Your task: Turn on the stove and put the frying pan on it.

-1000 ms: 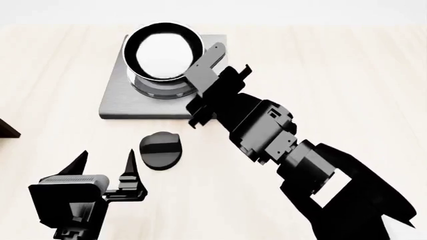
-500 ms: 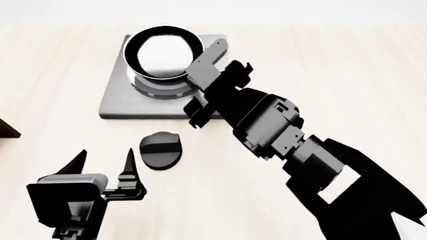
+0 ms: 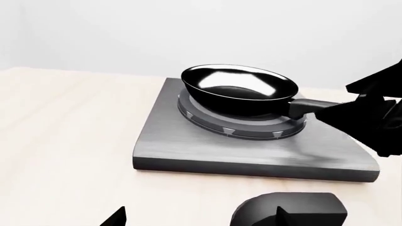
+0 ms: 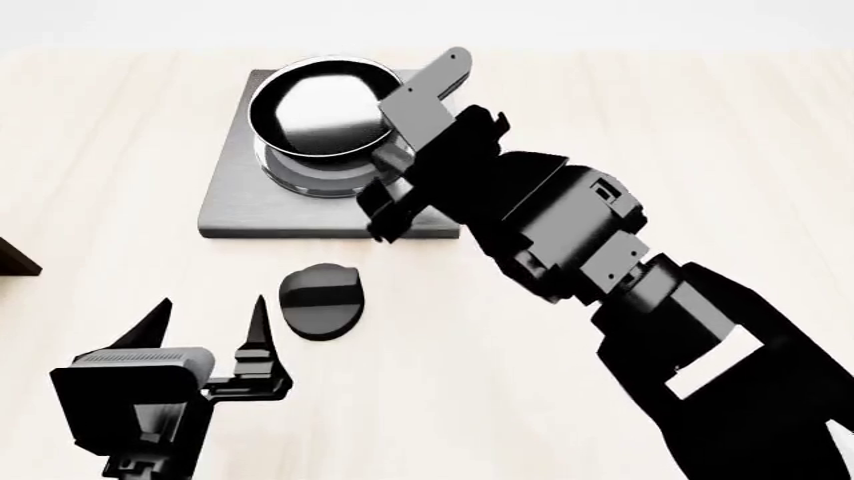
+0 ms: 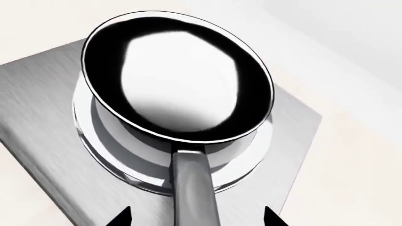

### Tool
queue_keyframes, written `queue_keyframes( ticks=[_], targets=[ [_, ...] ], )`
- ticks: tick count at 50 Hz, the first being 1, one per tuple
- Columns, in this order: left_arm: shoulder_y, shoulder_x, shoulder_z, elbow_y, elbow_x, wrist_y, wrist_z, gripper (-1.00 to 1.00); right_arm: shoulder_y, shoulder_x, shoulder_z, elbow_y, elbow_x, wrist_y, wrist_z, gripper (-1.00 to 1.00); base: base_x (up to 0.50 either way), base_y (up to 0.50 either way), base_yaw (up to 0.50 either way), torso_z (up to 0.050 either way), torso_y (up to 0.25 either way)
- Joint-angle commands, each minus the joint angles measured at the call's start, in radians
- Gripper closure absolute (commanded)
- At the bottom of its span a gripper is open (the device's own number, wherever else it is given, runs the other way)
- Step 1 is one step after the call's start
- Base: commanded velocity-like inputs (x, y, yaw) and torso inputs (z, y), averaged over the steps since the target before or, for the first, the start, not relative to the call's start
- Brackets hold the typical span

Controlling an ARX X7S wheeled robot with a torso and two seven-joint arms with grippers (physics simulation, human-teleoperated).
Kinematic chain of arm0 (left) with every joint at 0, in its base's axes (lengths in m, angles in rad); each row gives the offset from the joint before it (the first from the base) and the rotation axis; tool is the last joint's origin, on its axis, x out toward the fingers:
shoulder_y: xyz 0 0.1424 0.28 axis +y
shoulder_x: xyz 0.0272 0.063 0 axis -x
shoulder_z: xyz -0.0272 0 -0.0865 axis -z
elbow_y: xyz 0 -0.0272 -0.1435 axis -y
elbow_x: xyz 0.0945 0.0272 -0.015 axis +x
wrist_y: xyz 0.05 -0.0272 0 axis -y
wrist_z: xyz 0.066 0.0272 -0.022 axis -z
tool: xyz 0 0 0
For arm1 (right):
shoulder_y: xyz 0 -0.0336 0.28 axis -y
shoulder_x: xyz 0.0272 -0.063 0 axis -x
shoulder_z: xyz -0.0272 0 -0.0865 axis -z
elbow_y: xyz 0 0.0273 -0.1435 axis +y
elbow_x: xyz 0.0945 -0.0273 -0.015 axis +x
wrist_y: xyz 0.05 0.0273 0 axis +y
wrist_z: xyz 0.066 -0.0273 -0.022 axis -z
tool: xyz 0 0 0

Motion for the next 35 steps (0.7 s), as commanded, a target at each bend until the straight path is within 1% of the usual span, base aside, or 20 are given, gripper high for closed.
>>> queue_keyframes(
  ticks=[1,11,16,20,23,30,33,35],
  targets=[
    [0.001,-0.002,0.002,0.004,0.001,0.001,-0.004,-1.00,0.019,0.043,0.033,-0.092,0.062,0.059,0.002,-1.00,0.00,0.00,0.00,0.000,0.000],
    [0.002,-0.005,0.002,0.007,0.001,0.002,-0.008,-1.00,0.024,0.101,0.065,-0.214,0.109,0.107,0.032,-1.00,0.00,0.00,0.00,0.000,0.000],
    [0.000,-0.007,0.001,0.011,0.000,-0.001,-0.014,-1.00,0.009,0.160,0.090,-0.333,0.142,0.131,0.066,-1.00,0.00,0.00,0.00,0.000,0.000],
    [-0.002,-0.008,0.002,0.015,0.000,-0.005,-0.018,-1.00,-0.006,0.202,0.089,-0.412,0.122,0.114,0.100,-1.00,0.00,0.00,0.00,0.000,0.000],
    [-0.005,-0.010,0.002,0.019,-0.001,-0.010,-0.021,-1.00,-0.029,0.263,0.122,-0.538,0.124,0.105,0.169,-1.00,0.00,0.00,0.00,0.000,0.000],
    [-0.008,-0.015,0.000,0.031,0.002,-0.017,-0.032,-1.00,-0.088,0.357,0.194,-0.718,0.164,0.092,0.264,-1.00,0.00,0.00,0.00,0.000,0.000],
    [-0.017,-0.017,-0.011,0.040,-0.003,-0.023,-0.044,-1.00,-0.140,0.423,0.251,-0.825,0.172,0.059,0.338,-1.00,0.00,0.00,0.00,0.000,0.000],
    [-0.022,-0.017,-0.018,0.044,-0.007,-0.024,-0.050,-1.00,-0.165,0.449,0.267,-0.866,0.180,0.048,0.356,-1.00,0.00,0.00,0.00,0.000,0.000]
  ],
)
